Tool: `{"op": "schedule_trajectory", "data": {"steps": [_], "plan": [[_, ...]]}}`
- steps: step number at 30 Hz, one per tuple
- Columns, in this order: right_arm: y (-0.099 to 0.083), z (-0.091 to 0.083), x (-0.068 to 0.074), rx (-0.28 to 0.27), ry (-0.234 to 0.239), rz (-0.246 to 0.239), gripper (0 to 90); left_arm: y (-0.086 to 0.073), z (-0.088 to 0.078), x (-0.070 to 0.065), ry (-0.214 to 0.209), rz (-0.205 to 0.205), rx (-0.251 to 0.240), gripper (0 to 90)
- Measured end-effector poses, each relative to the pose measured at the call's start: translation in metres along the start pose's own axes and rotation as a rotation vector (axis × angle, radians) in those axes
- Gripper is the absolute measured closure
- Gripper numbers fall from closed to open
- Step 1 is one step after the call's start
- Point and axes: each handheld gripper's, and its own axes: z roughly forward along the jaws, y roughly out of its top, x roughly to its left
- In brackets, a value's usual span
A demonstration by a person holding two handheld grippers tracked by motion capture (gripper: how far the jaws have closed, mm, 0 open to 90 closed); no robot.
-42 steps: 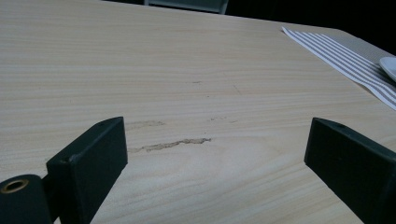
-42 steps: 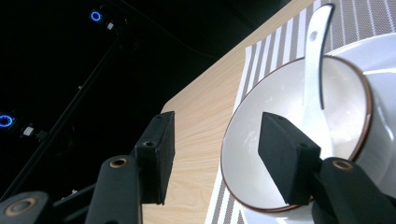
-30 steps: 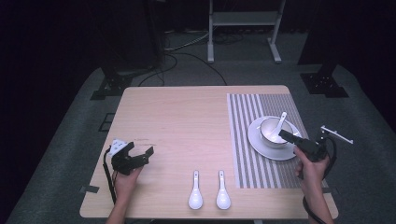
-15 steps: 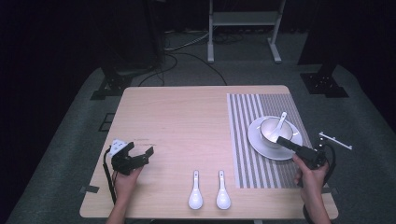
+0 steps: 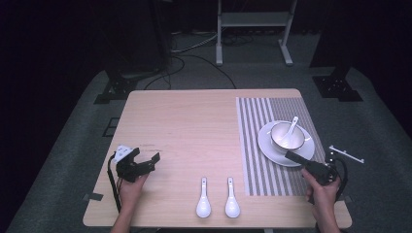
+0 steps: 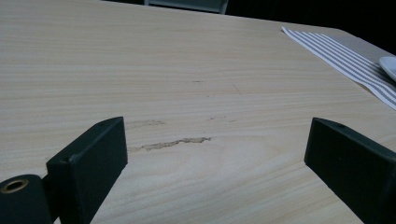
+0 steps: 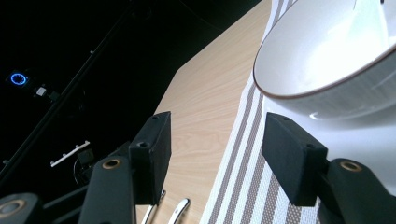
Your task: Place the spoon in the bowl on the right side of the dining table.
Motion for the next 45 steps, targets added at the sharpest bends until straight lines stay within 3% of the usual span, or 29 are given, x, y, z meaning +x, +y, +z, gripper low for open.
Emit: {"op": "schedule_trajectory", "data": {"steps": [30, 45], "plan": [[-0.040, 0.001, 0.012, 0.068, 0.019, -0.063, 40.3, 0.000, -0.001, -0.001, 0.000, 0.003, 0.001, 4.7], [-0.055, -0.001, 0.010, 0.087, 0.011, -0.072, 39.9, 0.000, 0.000, -0.001, -0.001, 0.008, 0.002, 4.7]]}}
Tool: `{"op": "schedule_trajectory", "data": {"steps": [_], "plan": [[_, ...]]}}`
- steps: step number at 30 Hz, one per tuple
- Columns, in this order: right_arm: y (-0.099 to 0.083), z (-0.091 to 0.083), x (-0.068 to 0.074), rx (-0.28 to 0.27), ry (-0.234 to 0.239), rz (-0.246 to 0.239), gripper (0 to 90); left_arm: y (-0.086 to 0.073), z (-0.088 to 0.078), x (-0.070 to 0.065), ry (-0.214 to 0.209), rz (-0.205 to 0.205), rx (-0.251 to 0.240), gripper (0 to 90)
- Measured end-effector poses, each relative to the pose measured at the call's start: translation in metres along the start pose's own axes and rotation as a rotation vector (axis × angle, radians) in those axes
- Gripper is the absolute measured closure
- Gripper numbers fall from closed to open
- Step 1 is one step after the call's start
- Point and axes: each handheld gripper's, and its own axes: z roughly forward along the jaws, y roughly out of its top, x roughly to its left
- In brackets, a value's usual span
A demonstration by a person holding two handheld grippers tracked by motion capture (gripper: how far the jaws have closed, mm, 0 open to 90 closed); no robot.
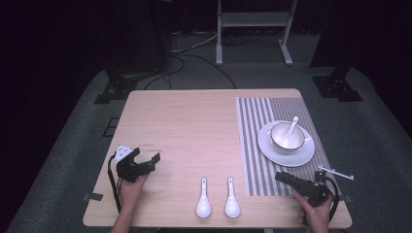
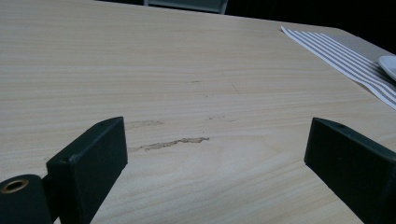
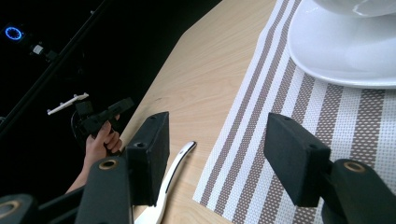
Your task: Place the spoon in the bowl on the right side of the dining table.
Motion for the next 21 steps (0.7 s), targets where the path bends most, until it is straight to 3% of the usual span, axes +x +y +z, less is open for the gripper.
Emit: {"op": "schedule_trajectory", "data": {"steps": [7, 21], "plan": [[-0.007, 0.000, 0.003, 0.011, 0.003, -0.013, 39.7, 0.000, 0.000, 0.000, 0.000, 0.001, 0.000, 4.7], [-0.017, -0.002, 0.002, 0.007, 0.021, 0.007, 39.5, 0.000, 0.000, 0.000, 0.000, 0.000, -0.003, 4.7]]}}
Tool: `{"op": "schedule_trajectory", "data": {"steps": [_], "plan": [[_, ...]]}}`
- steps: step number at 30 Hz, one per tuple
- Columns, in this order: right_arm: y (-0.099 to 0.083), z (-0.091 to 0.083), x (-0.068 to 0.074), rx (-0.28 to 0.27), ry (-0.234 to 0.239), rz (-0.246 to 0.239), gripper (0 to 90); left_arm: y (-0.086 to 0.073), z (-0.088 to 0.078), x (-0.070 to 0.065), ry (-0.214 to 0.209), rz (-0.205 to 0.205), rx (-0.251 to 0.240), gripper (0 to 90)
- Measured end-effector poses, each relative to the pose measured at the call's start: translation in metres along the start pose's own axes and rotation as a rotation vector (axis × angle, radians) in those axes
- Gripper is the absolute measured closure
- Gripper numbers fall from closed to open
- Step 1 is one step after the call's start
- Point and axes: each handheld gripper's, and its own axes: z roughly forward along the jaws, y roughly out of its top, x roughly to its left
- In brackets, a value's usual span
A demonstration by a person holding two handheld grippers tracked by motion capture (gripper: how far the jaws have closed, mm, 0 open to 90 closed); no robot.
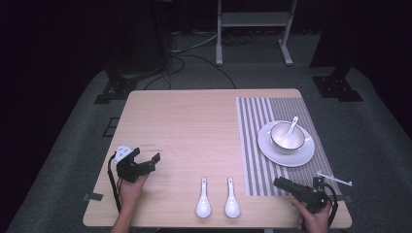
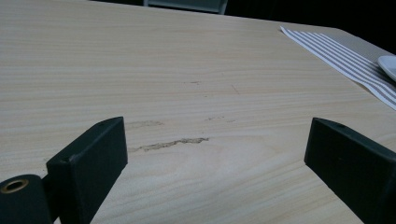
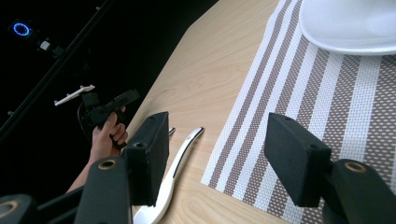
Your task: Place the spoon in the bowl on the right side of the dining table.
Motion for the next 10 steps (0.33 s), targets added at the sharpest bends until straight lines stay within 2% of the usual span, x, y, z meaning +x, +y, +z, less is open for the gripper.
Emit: {"op": "schedule_trajectory", "data": {"steps": [10], "plan": [[-0.0065, 0.0015, 0.0007, 0.006, 0.007, -0.002, 39.0, 0.0002, -0.0002, 0.0002, 0.001, 0.000, -0.001, 4.7]]}}
